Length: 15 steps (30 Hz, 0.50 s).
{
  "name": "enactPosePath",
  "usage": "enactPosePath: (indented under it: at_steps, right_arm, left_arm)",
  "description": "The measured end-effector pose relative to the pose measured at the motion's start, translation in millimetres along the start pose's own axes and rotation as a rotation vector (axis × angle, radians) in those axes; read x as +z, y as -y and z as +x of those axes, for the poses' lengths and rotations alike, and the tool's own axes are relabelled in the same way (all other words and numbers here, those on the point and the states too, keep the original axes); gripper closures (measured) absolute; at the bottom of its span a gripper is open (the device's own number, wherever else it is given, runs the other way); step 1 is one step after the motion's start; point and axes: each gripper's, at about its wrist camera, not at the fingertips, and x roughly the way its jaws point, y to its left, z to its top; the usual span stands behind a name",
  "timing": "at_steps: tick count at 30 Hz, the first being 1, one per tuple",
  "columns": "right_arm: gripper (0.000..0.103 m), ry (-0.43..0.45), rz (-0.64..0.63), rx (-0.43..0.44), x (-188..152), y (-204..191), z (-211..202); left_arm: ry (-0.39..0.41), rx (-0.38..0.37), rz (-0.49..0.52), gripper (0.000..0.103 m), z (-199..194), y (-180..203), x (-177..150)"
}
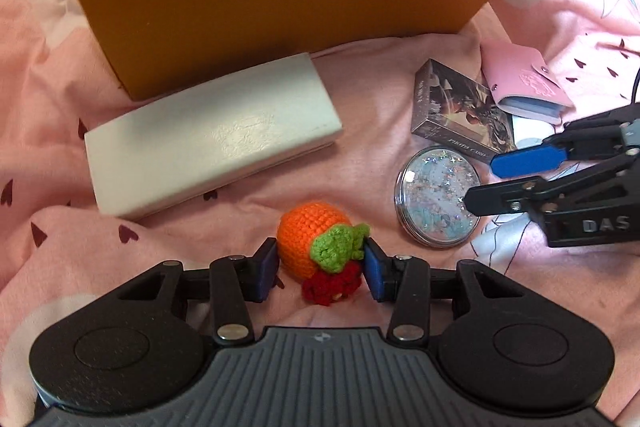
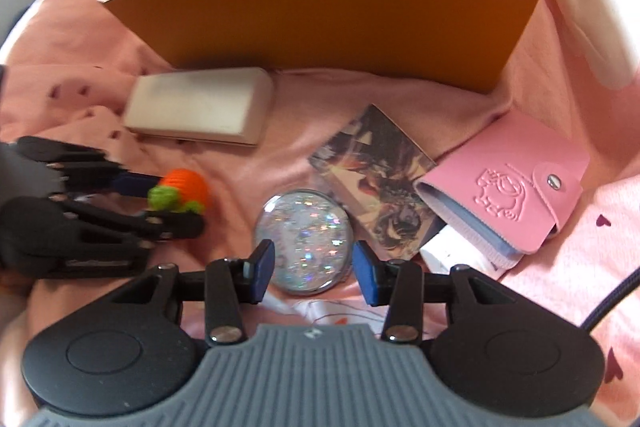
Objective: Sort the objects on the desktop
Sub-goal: 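Grasp orange crocheted carrot with left tool while right tool grasps round glitter mirror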
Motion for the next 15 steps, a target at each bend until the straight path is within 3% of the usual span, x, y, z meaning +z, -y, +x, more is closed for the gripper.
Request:
enactPosePath:
  at_steps: [4, 9, 15]
  right_arm:
    - [0.054, -0.043, 0.079, 0.014, 0.4, 11.5, 18.8]
    - [0.041, -0.042, 0.117, 0.065, -0.9, 18.3, 33.3]
    - [0.039, -0.035, 0.116, 0.089, -1.6, 16.8, 38.2]
  left_arm:
    - [-0.005, 0.021, 0.005, 0.052, 6.8, 2.4, 1.1]
    - [-0.02, 0.025, -0.006, 0.051, 14.5, 0.8, 0.1]
    - [-0.017, 0.029, -0.008, 0.051, 15.1, 1.4, -0.9]
